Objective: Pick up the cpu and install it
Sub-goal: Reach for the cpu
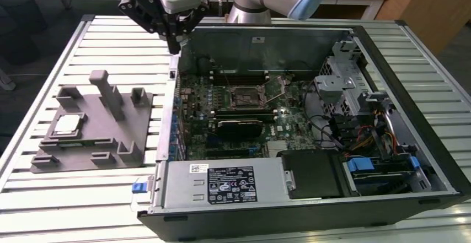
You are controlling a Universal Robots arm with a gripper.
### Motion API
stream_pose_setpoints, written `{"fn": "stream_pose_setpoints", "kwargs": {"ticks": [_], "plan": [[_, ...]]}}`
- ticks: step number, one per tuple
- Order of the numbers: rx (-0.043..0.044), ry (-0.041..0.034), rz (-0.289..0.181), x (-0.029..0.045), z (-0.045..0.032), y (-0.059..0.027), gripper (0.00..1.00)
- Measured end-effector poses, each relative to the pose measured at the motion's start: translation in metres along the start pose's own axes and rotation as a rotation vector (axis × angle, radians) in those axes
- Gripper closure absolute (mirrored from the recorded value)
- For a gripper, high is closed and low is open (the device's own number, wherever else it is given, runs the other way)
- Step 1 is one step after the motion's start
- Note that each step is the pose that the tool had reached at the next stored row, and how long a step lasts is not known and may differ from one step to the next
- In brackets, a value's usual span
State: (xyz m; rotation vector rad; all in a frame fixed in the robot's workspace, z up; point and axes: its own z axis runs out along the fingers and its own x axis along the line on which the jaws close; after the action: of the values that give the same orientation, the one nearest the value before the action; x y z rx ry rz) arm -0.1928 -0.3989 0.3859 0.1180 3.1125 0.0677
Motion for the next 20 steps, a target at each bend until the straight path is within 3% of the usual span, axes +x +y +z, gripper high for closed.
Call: {"fn": "stream_pose_setpoints", "kwargs": {"ticks": [20], "plan": [[0.0,0.0,0.0,0.0049,0.0006,-0.0004,0.89]]}}
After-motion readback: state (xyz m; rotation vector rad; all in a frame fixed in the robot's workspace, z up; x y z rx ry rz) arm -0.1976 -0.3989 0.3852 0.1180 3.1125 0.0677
